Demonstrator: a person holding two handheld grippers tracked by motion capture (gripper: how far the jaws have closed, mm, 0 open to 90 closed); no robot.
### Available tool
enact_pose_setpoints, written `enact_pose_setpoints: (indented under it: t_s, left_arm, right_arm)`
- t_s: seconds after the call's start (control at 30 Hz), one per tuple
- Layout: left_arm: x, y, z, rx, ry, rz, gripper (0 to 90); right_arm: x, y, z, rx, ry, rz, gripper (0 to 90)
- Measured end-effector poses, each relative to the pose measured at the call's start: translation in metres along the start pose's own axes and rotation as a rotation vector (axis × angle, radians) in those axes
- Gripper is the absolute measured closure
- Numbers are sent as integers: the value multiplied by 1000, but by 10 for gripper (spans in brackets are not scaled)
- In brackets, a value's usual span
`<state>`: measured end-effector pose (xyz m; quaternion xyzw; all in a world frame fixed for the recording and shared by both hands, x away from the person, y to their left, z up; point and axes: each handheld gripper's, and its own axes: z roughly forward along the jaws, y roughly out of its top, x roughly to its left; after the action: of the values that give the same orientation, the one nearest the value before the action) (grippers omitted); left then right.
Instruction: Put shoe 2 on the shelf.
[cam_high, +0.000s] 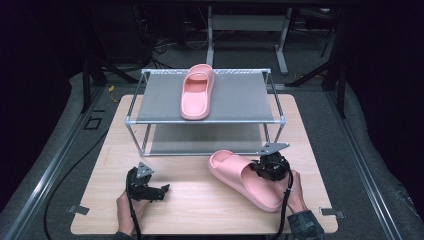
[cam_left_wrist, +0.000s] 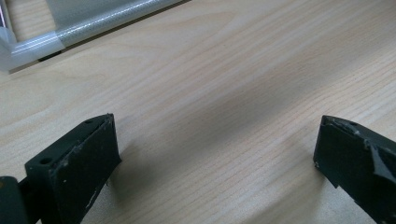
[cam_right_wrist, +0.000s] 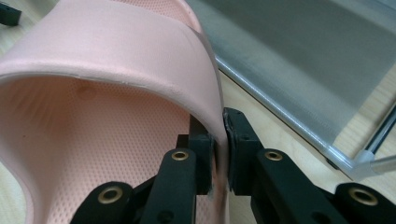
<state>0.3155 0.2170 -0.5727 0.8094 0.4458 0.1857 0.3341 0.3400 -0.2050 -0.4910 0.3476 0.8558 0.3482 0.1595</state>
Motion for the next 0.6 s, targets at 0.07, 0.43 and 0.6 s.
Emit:
enact_pose_setpoints:
  t_s: [0.07, 0.43, 0.6]
  left_arm:
    - [0, 0, 0, 0, -2, -2, 0]
    - [0, 0, 0, 0, -1, -2, 0]
    - [0, 0, 0, 0, -1, -1, 0]
  right_arm:
    - [0, 3, -2, -11, 9, -11, 829]
    - [0, 17, -11, -4, 44, -40, 830]
    - [-2, 24, -17, -6, 38, -56, 830]
